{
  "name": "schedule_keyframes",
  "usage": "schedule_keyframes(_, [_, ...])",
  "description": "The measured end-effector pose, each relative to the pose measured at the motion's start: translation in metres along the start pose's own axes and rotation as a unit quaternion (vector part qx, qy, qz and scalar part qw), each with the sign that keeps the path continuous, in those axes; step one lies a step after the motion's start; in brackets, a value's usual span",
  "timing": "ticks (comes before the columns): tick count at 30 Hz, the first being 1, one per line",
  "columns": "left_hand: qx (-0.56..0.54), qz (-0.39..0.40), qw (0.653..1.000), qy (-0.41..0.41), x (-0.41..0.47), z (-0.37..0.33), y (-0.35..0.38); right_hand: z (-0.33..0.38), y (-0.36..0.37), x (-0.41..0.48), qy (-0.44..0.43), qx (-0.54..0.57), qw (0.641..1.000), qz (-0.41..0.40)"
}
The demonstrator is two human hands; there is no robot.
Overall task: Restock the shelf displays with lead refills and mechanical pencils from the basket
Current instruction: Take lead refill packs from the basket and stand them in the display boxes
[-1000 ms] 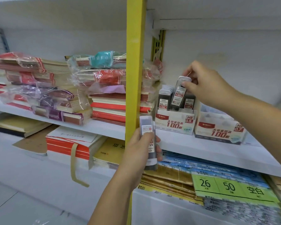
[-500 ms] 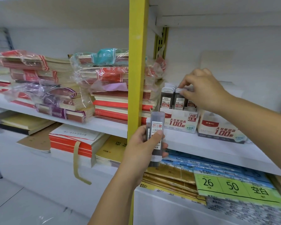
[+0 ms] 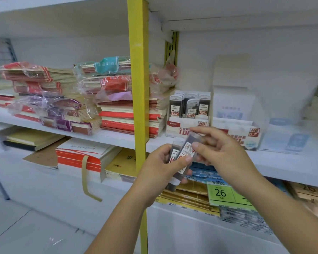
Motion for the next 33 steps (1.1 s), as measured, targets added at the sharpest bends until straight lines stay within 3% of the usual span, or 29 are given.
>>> schedule_keyframes(5, [-0.035, 0.003, 0.999, -0.011, -0.005, 0.010, 0.000, -0.015, -0.026, -0.006, 0.041, 0.054, 0.993, -0.101])
schedule_keyframes(9, [-0.062, -0.050, 0.997, -0.005, -0.004, 0.009, -0.008, -0.019, -0.028, -0.016, 0.065, 0.053, 0.995, -0.053])
schedule_keyframes(14, [-0.096, -0.070, 0.993, -0.008, -0.003, 0.011, -0.007, -0.025, -0.016, -0.028, 0.079, -0.068, 0.994, 0.045])
schedule_keyframes(23, [-0.074, -0.068, 0.995, 0.011, 0.002, 0.004, -0.007, -0.022, 0.002, -0.021, 0.056, -0.069, 0.996, 0.031])
schedule_keyframes(25, [-0.086, -0.069, 0.994, 0.006, 0.004, 0.002, -0.008, -0.010, 0.002, -0.010, 0.034, -0.070, 0.997, 0.023])
schedule_keyframes(30, [-0.124, -0.108, 0.986, -0.007, 0.013, 0.002, -0.016, 0.052, -0.022, 0.044, -0.118, -0.082, 0.988, -0.056])
schedule_keyframes(33, [-0.140, -0.124, 0.982, 0.000, 0.017, 0.002, -0.021, 0.075, -0.027, 0.074, -0.181, -0.143, 0.971, -0.067])
Point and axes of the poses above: each hand's wrist, its own x-axis towards the middle knuckle, its own y-axis out of the palm, z = x × y, the point moved 4 cm from there along x, towards the middle knuckle, and after that the axes turned 9 degrees about x, right-handed, at the moved point
